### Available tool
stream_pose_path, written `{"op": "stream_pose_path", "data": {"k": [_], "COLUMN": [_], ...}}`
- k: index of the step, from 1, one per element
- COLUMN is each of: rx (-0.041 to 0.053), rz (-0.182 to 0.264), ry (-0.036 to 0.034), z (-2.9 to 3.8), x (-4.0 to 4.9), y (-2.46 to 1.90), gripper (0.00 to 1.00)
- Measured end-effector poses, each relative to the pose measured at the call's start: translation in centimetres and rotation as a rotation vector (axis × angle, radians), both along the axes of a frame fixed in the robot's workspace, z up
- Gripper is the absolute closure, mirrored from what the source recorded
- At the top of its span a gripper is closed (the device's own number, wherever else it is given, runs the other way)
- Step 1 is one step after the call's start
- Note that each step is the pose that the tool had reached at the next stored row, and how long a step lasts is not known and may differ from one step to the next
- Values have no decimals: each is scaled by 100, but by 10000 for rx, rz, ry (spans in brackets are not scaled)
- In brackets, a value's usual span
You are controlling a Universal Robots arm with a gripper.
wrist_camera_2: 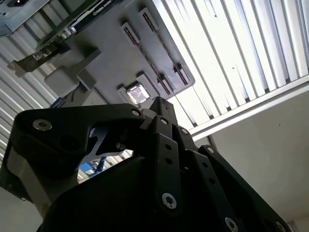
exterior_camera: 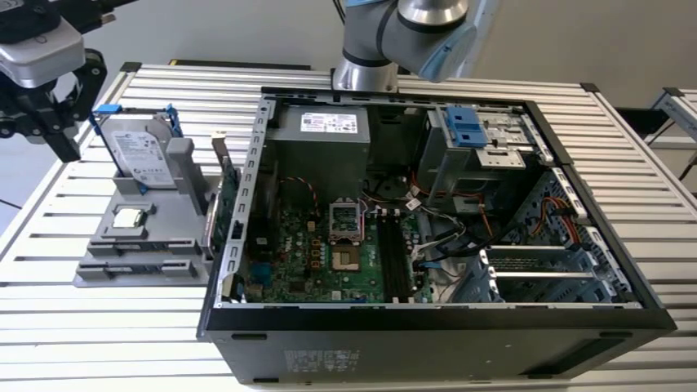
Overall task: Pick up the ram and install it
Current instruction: 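Pick up the ram and move it above insertion slot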
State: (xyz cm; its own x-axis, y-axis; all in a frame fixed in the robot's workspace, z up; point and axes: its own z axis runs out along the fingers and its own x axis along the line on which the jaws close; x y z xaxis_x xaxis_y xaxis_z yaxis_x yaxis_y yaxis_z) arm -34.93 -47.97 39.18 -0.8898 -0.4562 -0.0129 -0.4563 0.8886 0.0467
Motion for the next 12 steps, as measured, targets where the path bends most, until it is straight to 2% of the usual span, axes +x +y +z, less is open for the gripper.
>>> {"op": "stream_pose_path", "data": {"k": [12], "rx": [-6], "rz": [911], "ry": [0], "z": [0], "x": [-1], "y": [4], "gripper": [100]}}
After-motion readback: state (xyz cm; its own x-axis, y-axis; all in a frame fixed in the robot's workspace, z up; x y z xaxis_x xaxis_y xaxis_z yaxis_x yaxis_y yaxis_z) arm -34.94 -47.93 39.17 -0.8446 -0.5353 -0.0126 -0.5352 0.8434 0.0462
